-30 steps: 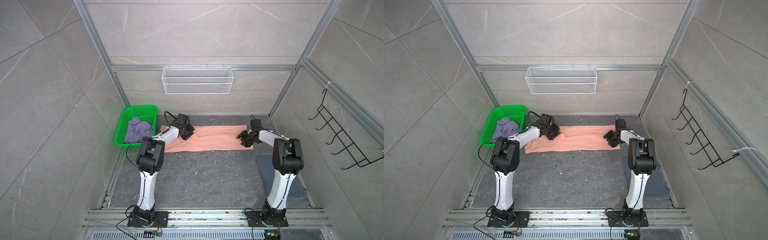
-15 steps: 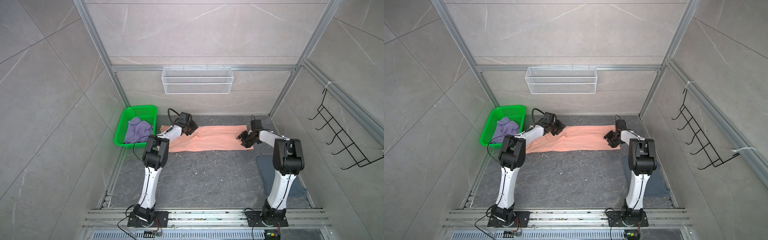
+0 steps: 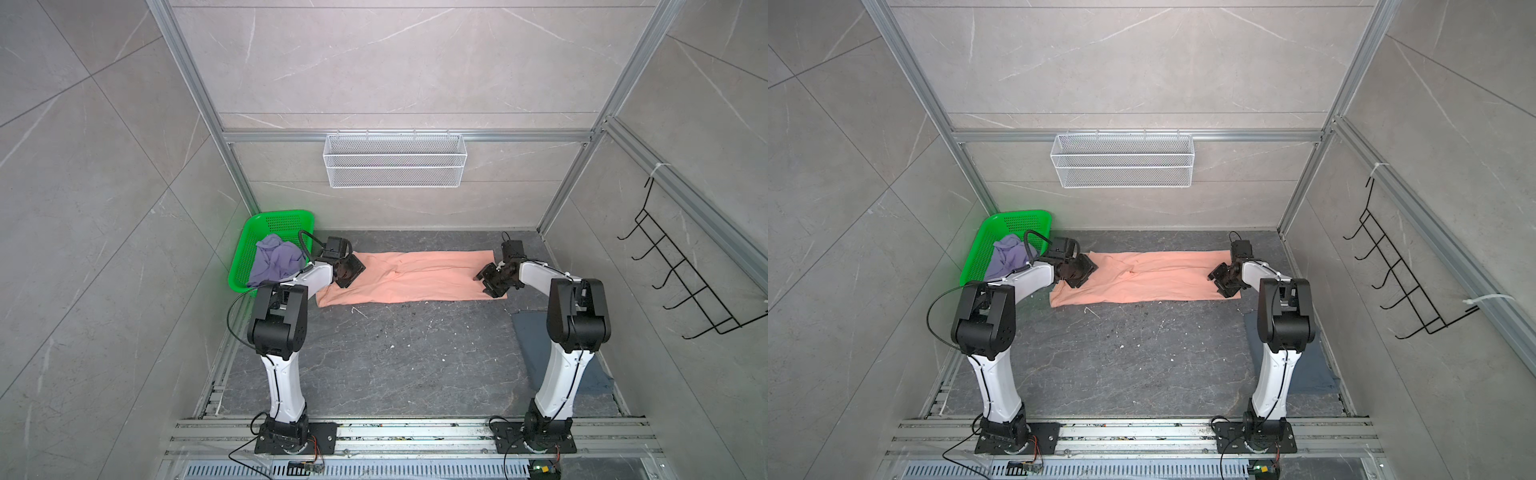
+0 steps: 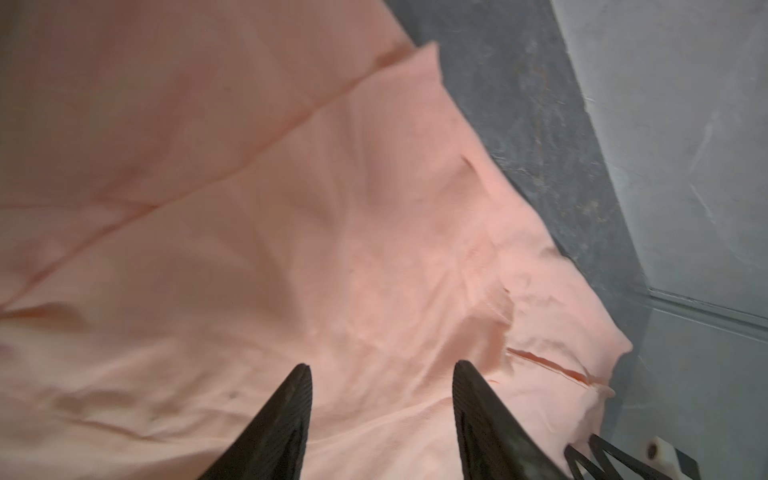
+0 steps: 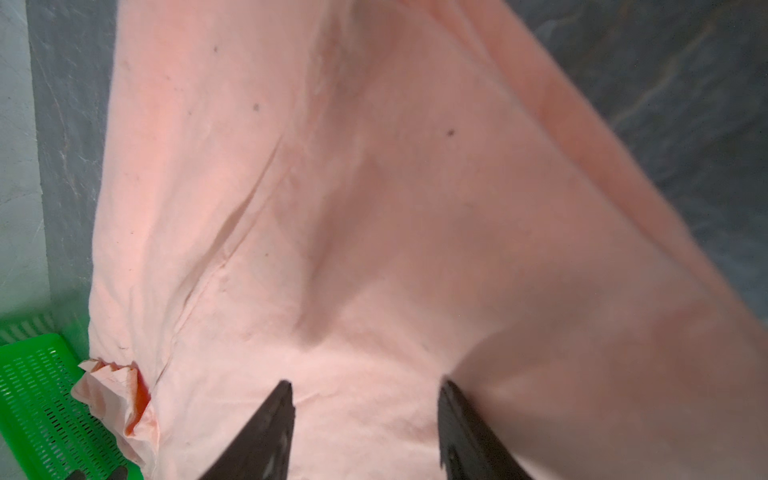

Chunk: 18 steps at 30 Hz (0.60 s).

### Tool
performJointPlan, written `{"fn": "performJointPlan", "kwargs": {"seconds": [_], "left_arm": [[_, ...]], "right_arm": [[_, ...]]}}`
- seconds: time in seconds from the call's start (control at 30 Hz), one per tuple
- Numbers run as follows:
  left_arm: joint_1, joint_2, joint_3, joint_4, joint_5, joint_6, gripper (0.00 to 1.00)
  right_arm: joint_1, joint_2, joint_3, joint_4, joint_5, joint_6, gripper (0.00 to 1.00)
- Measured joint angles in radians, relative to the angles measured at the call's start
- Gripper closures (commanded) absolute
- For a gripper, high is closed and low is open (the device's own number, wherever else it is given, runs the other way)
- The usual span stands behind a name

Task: Fold and stack the t-shirts

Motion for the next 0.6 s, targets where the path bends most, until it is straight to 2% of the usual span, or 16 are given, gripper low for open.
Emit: {"fn": "performJointPlan", "kwargs": {"seconds": [0.17,0.3,0.6], "left_arm": [[-0.005,0.000,-0.046,-0.072,-0.052,-0.003,0.42],[-0.006,0.005,-0.028,-0.106,-0.076,-0.007,0.42],[-0.004,0.169,0.219,-0.187,-0.072,0.023,0.42]], "right_arm": [[-0.001,-0.017,-0.028,0.006,0.000,-0.006,0.43],[-0.001,-0.056,-0.087,0.010,-0.002,-0.010,0.43],[0.035,-0.229,-0.315,0.014,-0.012,-0.060,0.44]]}}
